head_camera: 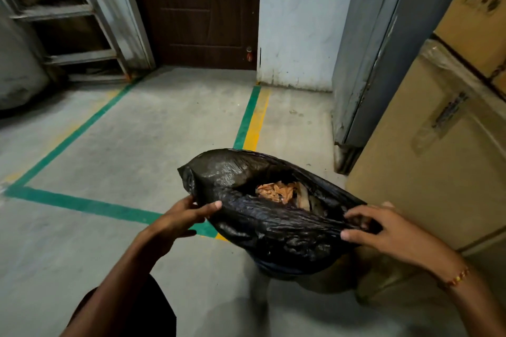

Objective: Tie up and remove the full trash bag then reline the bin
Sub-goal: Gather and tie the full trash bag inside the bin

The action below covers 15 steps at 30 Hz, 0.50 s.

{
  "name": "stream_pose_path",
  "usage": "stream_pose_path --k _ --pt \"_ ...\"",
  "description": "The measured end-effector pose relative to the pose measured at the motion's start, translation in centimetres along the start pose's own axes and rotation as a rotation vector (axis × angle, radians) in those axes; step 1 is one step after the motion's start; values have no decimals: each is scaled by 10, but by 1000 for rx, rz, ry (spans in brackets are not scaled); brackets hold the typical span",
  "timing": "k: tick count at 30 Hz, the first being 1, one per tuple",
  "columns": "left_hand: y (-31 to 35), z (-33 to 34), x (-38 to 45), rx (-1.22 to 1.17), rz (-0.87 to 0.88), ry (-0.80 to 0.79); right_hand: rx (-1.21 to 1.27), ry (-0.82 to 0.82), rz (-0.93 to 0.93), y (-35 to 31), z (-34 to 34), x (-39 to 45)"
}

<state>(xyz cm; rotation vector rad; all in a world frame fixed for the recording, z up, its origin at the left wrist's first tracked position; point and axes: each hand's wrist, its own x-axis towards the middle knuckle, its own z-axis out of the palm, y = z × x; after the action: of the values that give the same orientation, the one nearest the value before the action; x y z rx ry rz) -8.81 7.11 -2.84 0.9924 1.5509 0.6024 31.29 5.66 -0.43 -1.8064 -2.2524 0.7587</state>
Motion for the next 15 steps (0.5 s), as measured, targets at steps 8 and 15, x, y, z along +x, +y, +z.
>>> stream_pose_path --k 8,15 --pt "1 15 45 -154 250 245 -33 230 -147 -4 -21 -5" --pt "34 23 81 878 812 209 0 227 -186 -3 -20 -14"
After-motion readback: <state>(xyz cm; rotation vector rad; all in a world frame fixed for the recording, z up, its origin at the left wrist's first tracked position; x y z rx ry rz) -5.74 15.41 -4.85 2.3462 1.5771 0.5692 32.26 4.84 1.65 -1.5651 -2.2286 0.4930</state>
